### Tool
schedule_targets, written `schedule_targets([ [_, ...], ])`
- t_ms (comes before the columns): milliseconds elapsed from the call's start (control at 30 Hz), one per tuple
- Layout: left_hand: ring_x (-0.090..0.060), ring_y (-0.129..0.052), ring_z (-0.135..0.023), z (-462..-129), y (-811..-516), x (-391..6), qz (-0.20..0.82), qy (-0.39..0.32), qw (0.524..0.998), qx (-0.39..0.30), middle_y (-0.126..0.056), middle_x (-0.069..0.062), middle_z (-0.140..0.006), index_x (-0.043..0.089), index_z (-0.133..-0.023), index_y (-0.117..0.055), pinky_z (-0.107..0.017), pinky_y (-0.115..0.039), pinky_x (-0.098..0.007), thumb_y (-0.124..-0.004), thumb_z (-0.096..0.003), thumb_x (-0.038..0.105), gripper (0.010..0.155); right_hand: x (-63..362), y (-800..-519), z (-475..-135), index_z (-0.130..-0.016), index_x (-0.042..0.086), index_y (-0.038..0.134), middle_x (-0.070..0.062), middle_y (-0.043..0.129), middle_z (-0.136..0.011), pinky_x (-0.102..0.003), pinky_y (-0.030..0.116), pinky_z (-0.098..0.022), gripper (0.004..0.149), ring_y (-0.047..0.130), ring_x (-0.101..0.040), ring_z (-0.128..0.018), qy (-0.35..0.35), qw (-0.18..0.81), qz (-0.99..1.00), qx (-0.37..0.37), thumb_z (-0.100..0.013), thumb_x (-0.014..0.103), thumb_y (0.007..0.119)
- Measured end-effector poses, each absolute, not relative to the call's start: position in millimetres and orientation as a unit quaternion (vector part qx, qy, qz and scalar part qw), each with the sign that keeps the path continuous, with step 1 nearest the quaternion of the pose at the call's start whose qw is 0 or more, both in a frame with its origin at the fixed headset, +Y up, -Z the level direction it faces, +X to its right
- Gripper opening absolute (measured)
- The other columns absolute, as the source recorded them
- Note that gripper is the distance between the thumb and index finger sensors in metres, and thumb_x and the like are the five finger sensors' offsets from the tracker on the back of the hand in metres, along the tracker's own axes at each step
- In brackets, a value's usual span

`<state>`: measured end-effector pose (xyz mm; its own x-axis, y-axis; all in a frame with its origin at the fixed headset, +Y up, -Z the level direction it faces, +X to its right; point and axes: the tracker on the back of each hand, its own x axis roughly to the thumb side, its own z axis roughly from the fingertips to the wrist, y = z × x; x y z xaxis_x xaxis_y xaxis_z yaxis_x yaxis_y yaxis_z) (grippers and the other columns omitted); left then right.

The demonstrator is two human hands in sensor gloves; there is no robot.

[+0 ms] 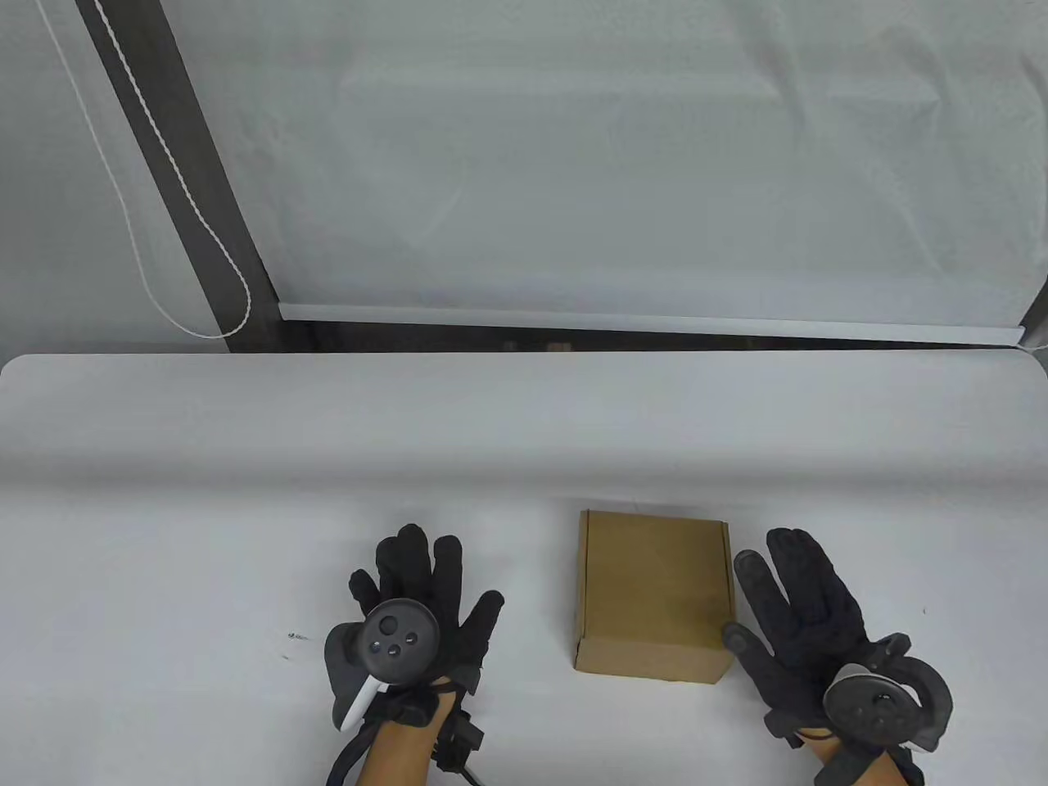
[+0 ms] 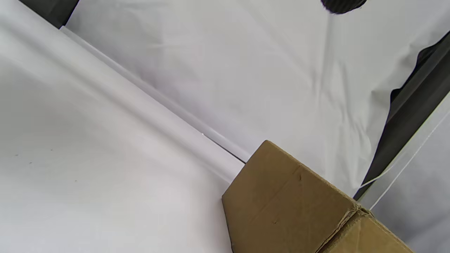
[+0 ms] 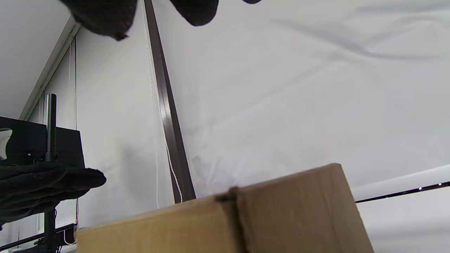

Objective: Fully disassemble mailer box

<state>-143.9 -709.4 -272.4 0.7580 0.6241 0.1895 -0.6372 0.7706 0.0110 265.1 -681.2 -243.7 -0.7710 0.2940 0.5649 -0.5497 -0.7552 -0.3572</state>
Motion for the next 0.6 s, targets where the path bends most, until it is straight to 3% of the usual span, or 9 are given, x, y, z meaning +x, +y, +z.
schedule_targets([
  [400, -0.047, 0.003, -0.102, -272.5, -708.6, -136.2, 0.333, -0.104, 0.937, 0.029, -0.003, -0.022, -0.117, 0.012, -0.115, -0.031, -0.059, 0.01, -0.07, -0.063, -0.0564, 0.058, 0.081, 269.1, -693.1, -252.0, -0.113, 0.021, 0.049, -0.025, 0.024, -0.12, -0.064, 0.032, -0.077, 0.067, 0.028, -0.055, -0.105, -0.195, 0.253, 0.922, 0.218, -0.057, 0.054, 0.067],
  [600, -0.048, 0.0, -0.103, -270.9, -707.4, -129.7, 0.324, -0.119, 0.938, 0.02, -0.009, -0.023, -0.118, 0.012, -0.115, -0.031, -0.059, 0.01, -0.07, -0.064, -0.0561, 0.059, 0.082, 264.1, -723.4, -264.3, -0.115, 0.023, 0.035, -0.027, 0.016, -0.119, -0.066, 0.029, -0.077, 0.073, 0.023, -0.057, -0.106, -0.001, 0.269, 0.95, 0.158, -0.057, 0.056, 0.065],
])
